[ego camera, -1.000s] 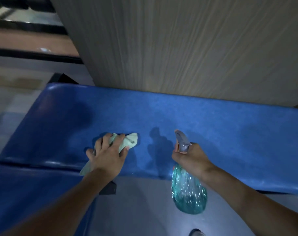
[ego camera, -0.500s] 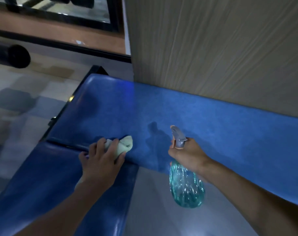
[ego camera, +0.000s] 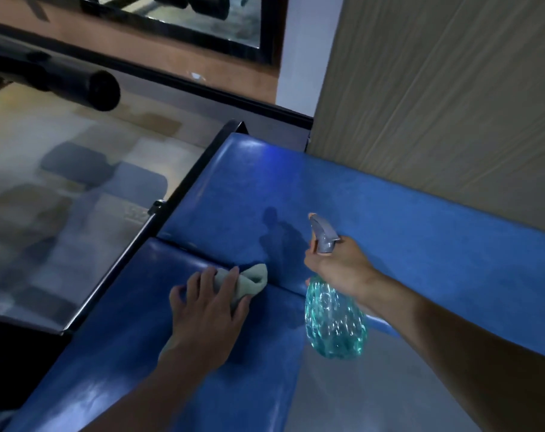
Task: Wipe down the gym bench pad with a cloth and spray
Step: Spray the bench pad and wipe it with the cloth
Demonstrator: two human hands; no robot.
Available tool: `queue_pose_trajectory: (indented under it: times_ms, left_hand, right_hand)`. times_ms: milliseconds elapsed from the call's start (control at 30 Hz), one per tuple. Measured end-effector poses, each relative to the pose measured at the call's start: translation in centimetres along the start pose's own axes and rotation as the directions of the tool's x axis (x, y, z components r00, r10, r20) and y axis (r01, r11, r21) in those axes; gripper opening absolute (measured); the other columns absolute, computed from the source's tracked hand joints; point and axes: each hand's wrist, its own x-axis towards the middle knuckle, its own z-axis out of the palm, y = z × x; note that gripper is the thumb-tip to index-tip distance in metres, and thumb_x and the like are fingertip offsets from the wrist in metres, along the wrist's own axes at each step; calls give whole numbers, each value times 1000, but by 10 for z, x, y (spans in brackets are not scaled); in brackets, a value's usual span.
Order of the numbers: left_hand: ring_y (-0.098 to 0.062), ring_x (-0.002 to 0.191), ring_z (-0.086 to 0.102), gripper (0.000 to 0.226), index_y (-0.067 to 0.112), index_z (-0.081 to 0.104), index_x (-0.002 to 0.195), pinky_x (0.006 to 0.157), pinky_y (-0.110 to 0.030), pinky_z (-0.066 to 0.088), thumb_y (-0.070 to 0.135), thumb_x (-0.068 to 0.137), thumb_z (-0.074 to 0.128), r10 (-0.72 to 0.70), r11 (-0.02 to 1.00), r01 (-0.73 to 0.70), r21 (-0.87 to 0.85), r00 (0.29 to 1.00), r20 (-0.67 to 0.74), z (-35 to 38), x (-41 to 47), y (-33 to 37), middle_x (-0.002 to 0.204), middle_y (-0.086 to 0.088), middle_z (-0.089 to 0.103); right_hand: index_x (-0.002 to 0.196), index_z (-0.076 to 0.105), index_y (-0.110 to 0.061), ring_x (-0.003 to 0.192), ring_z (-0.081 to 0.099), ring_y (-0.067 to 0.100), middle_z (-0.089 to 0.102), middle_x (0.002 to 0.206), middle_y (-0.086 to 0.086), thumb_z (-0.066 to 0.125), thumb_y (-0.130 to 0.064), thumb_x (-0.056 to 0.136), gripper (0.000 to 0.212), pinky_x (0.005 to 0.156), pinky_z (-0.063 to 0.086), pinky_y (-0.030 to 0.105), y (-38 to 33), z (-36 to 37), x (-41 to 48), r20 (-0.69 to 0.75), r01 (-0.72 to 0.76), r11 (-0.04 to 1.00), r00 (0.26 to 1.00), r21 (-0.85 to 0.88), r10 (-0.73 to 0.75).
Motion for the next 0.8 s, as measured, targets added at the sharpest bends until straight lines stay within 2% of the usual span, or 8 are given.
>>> queue_pose_trajectory:
  times_ms: [133, 233, 333, 467, 533, 600, 700, 800]
  left_hand:
    - [-36, 113, 54, 56, 23, 62, 129, 90, -56, 37, 54, 88, 41, -35, 999, 34, -15, 999, -30, -3, -16, -14, 126, -11, 56]
    - [-39, 115, 53, 58, 17, 64, 129, 90, -58, 37, 53, 89, 40, -61, 998, 62, 10, 997, -42, -3, -31, -24, 127, -15, 56]
    - [-41, 126, 50, 58, 9, 63, 129, 98, -62, 31, 47, 91, 40, -73, 996, 78, 53, 993, -92, -4, -51, -33, 136, -22, 53]
    - [-39, 126, 50, 62, -4, 56, 128, 105, -57, 32, 41, 100, 25, -58, 994, 64, 93, 996, -69, -8, -92, -43, 137, -22, 52]
    - [-40, 113, 54, 61, 2, 52, 136, 97, -51, 41, 43, 102, 23, -94, 995, 96, 21, 993, -69, -9, -117, -49, 131, -21, 52]
    - [-41, 106, 53, 54, 22, 46, 146, 89, -50, 46, 40, 97, 37, -112, 993, 110, -33, 989, -94, -12, -137, -54, 129, -22, 52]
    - [-41, 105, 53, 52, 35, 46, 145, 87, -49, 43, 41, 94, 41, -106, 994, 105, -12, 990, -97, -15, -159, -61, 129, -19, 52]
    - [-39, 113, 50, 56, 30, 49, 145, 91, -49, 39, 47, 92, 41, -162, 986, 164, 23, 984, -70, -18, -175, -63, 132, -16, 51]
  right_hand:
    - [69, 47, -8, 62, 37, 20, 37, 62, 1, 59, -21, 67, 18, 73, 55, 54, -24, 25, -3, 53, 82, 995, 995, -61, -79]
    - [60, 44, -17, 57, 51, 23, 44, 57, -1, 59, -22, 64, 17, 68, 56, 44, -36, 41, -7, 38, 89, 986, 996, -138, -85]
    - [70, 49, -12, 64, 60, 27, 44, 60, -1, 58, -22, 64, 14, 64, 49, 38, -33, 52, -15, 113, 102, 986, 990, -131, -88]
    - [71, 51, -15, 62, 47, 22, 44, 63, 2, 56, -26, 59, 17, 73, 58, 55, -7, 65, -40, 180, 131, 985, 978, -109, -110]
    - [69, 50, -21, 62, 43, 20, 43, 65, 2, 55, -26, 59, 12, 73, 55, 60, 9, 72, -59, 207, 128, 987, 973, -102, -104]
    - [70, 50, -21, 64, 48, 20, 46, 67, 1, 57, -24, 62, 11, 77, 56, 59, 20, 78, -80, 252, 113, 985, 965, -130, -77]
    - [71, 56, -23, 64, 50, 21, 48, 68, 2, 58, -22, 63, 8, 78, 56, 57, 34, 89, -103, 304, 104, 985, 951, -137, -58]
    - [85, 55, -2, 64, 45, 19, 48, 67, 2, 57, -27, 56, 39, 73, 55, 61, 48, 104, -119, 314, 126, 985, 946, -115, -85]
